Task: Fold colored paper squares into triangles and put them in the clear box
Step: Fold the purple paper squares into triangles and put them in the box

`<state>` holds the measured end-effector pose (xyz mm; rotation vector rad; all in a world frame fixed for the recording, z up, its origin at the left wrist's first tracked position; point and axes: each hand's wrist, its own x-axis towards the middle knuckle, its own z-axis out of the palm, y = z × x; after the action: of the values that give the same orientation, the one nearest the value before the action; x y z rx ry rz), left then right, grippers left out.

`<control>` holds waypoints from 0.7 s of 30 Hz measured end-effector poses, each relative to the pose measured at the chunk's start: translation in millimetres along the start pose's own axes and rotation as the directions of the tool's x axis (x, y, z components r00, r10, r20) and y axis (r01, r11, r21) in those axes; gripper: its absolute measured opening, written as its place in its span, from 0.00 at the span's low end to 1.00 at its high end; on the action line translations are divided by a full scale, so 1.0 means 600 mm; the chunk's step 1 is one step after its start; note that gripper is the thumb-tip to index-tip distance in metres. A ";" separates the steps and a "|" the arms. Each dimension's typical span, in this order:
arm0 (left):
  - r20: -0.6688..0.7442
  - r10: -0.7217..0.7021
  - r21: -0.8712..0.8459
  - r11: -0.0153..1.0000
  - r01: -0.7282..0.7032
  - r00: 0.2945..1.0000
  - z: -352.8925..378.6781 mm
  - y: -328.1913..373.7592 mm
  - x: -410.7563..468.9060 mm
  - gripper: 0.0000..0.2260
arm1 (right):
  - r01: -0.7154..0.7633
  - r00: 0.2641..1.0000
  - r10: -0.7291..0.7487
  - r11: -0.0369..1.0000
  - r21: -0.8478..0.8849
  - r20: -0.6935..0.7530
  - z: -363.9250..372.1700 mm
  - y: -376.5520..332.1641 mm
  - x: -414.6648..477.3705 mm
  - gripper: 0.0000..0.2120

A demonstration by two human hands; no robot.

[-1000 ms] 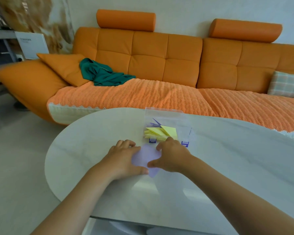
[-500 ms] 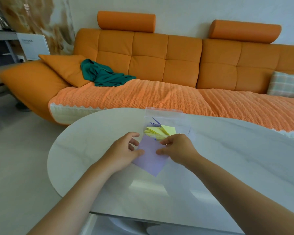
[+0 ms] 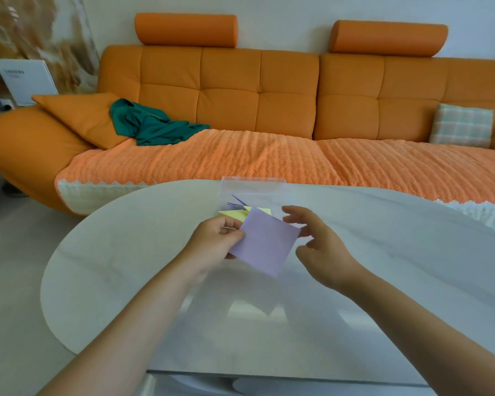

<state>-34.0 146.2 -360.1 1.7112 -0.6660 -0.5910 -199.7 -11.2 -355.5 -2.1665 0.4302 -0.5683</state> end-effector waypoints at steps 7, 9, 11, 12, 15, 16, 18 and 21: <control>0.069 -0.061 0.005 0.998 0.061 0.996 0.052 0.001 0.002 0.13 | 0.383 0.917 -0.385 0.765 -0.518 0.109 -0.038 0.036 -0.037 0.09; 0.099 -0.031 0.022 0.999 0.028 0.995 0.068 0.000 -0.003 0.14 | 0.357 0.928 -0.364 0.794 -0.491 0.085 -0.044 0.040 -0.041 0.04; 0.123 -0.005 0.026 1.000 0.002 0.992 0.082 -0.003 -0.006 0.13 | 0.263 0.961 -0.274 0.864 -0.430 0.038 -0.049 0.048 -0.042 0.03; 0.128 0.002 0.032 0.999 -0.006 0.992 0.087 -0.003 -0.007 0.12 | 0.184 0.982 -0.190 0.910 -0.372 0.019 -0.052 0.052 -0.041 0.03; 0.160 0.004 0.074 0.997 -0.016 0.987 0.096 -0.002 -0.006 0.09 | -0.039 0.998 0.046 0.979 -0.202 0.032 -0.061 0.057 -0.036 0.06; 0.195 -0.001 0.078 0.997 -0.014 0.981 0.099 -0.001 -0.006 0.09 | -0.070 0.997 0.077 0.984 -0.163 0.033 -0.063 0.060 -0.033 0.06; 0.262 -0.011 0.062 0.998 -0.005 0.965 0.107 0.001 -0.007 0.11 | -0.131 0.991 0.132 0.990 -0.057 0.024 -0.065 0.064 -0.027 0.06; 0.230 -0.009 0.045 0.999 -0.002 0.973 0.122 0.008 -0.005 0.11 | -0.178 0.984 0.178 0.984 0.014 0.004 -0.063 0.067 -0.023 0.06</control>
<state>-87.1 97.2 -371.6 1.7002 -0.8459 -0.7906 -235.9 -52.3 -370.3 -2.0890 0.6098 -0.4667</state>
